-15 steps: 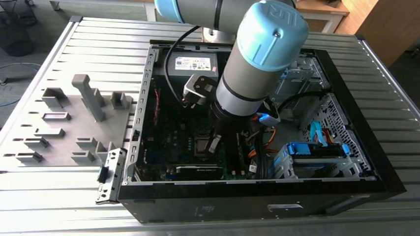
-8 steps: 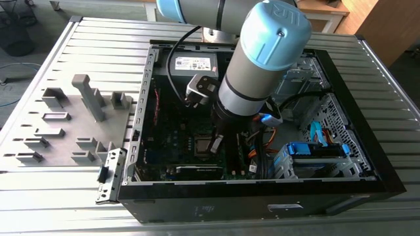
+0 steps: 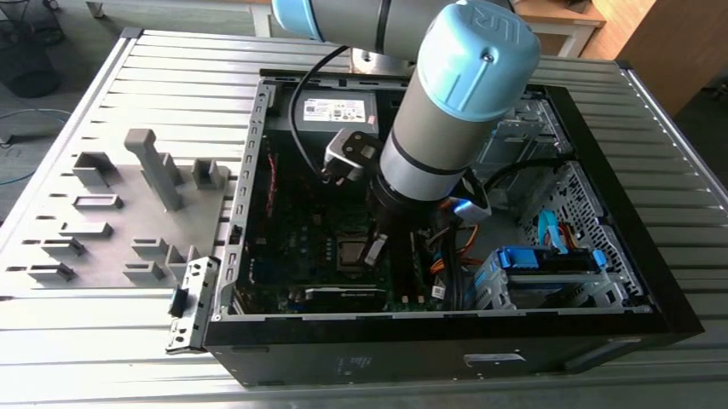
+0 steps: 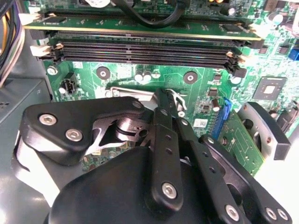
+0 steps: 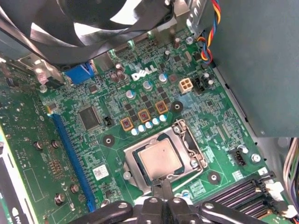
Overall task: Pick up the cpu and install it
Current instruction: 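Install the first cpu locking lever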
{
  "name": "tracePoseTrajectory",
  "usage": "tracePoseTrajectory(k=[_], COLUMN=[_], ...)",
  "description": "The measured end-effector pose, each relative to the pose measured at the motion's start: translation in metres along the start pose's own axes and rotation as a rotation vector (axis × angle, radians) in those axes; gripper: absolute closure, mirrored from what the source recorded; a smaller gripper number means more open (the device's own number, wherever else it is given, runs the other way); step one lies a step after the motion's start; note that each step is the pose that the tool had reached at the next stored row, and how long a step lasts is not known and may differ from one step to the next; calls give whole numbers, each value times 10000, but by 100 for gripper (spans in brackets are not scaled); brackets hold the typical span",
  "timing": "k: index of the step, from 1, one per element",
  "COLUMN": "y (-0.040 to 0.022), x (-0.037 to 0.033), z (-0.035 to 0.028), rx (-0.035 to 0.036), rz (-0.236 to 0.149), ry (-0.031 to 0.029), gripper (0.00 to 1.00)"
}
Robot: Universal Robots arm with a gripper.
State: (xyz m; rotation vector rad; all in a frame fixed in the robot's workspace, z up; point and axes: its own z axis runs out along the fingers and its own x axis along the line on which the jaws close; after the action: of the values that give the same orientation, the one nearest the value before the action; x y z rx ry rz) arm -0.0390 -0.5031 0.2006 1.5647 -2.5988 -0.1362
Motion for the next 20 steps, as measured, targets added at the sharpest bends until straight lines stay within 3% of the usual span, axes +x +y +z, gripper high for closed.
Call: tracePoseTrajectory(k=[11, 20], y=[-40, -51], x=[-20, -23], z=[35, 112], rx=[35, 57], rz=[198, 203], ry=[52, 97], gripper=[89, 89])
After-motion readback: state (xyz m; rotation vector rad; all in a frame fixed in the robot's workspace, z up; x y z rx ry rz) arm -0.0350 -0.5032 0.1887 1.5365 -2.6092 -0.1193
